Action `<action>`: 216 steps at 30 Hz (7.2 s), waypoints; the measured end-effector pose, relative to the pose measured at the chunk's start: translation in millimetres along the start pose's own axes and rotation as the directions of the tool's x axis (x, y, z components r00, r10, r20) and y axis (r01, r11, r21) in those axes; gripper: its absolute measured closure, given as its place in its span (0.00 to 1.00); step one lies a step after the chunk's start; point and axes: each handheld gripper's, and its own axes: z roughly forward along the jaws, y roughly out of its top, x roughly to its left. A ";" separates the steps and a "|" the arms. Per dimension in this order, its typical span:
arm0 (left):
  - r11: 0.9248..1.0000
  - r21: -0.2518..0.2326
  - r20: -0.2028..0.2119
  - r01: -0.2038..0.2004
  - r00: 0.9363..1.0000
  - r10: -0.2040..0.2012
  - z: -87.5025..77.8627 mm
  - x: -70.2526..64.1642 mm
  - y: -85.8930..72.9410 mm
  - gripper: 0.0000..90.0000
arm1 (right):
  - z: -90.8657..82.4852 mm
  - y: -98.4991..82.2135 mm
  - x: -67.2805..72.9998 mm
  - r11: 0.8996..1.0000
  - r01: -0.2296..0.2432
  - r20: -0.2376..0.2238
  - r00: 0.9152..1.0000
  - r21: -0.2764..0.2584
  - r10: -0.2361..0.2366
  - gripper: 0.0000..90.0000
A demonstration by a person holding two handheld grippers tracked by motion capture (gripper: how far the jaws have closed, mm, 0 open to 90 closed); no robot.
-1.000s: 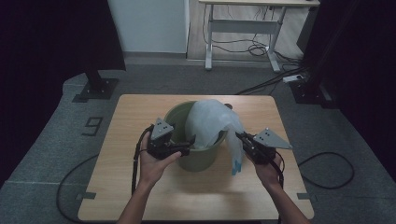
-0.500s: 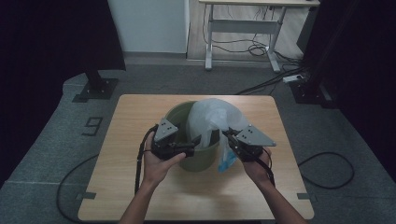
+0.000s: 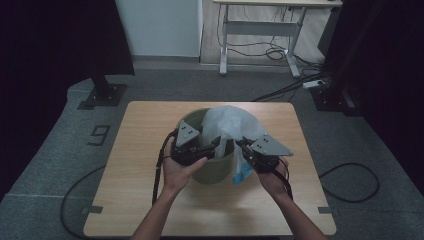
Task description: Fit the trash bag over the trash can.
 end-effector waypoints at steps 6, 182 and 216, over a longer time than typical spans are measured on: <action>1.000 0.026 -0.001 -0.012 1.000 0.012 7.1 0.2 0.7 0.73 | -2.0 -3.4 -4.0 1.000 -0.012 0.000 1.000 -0.001 0.012 0.94; 0.991 0.136 0.175 -0.001 0.984 -0.023 -5.0 14.6 -7.7 0.23 | -25.8 -37.3 -34.9 0.988 -0.141 0.051 0.988 -0.065 0.145 0.98; 0.990 0.135 0.276 0.050 0.957 -0.086 3.0 20.5 -4.4 1.00 | -33.1 -42.2 -39.7 0.985 -0.162 0.053 0.985 -0.065 0.166 0.98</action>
